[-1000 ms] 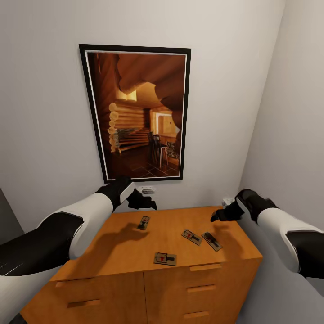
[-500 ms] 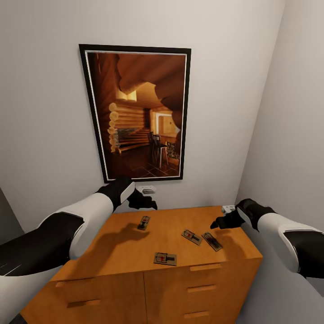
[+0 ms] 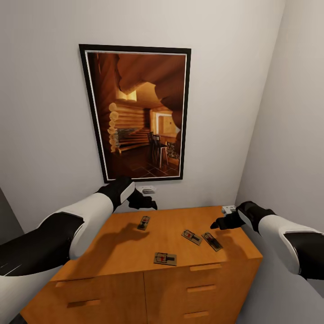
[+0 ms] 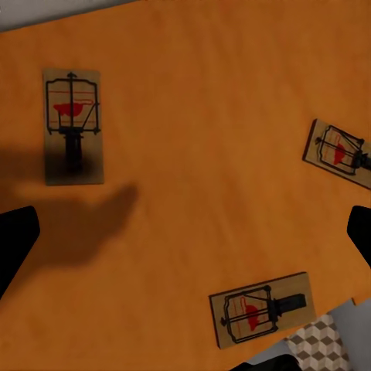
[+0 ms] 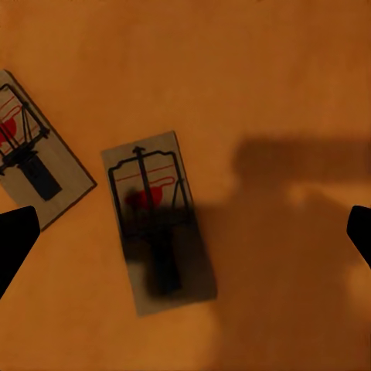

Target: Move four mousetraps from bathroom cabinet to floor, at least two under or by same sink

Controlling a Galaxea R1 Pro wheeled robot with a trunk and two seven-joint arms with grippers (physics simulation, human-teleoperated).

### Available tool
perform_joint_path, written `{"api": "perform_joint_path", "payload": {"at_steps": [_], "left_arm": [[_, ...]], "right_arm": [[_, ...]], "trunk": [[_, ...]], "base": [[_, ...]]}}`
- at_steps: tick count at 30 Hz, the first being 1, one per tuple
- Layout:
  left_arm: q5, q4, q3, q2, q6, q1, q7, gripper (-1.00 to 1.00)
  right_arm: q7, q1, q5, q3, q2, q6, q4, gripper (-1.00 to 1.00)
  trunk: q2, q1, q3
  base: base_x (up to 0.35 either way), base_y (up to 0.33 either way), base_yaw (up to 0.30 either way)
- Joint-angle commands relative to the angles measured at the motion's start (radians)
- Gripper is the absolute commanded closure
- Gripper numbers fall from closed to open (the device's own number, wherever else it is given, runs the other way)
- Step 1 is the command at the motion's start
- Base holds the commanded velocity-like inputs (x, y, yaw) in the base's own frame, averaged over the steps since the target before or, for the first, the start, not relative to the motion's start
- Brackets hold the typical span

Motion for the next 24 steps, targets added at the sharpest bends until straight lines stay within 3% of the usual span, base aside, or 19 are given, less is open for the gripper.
{"api": "perform_joint_path", "payload": {"at_steps": [1, 17, 24], "left_arm": [[0.008, -0.001, -0.009, 0.0, 0.003, 0.0, -0.001, -1.0], [0.008, 0.0, -0.009, 0.0, 0.003, 0.0, -0.002, -1.0], [0.008, -0.001, -0.009, 0.0, 0.003, 0.0, -0.002, -1.0]], "right_arm": [[0.008, 0.001, 0.004, 0.007, 0.0, -0.007, 0.001, -1.0], [-0.003, 0.006, 0.002, 0.007, 0.008, -0.056, 0.006, -1.0], [-0.004, 0.052, 0.004, 0.007, 0.01, -0.069, 0.009, -1.0]], "trunk": [[-0.001, 0.0, -0.001], [-0.001, 0.0, -0.001], [-0.001, 0.0, -0.001]], "base": [[0.0, 0.0, 0.0], [0.0, 0.0, 0.0], [0.0, 0.0, 0.0]]}}
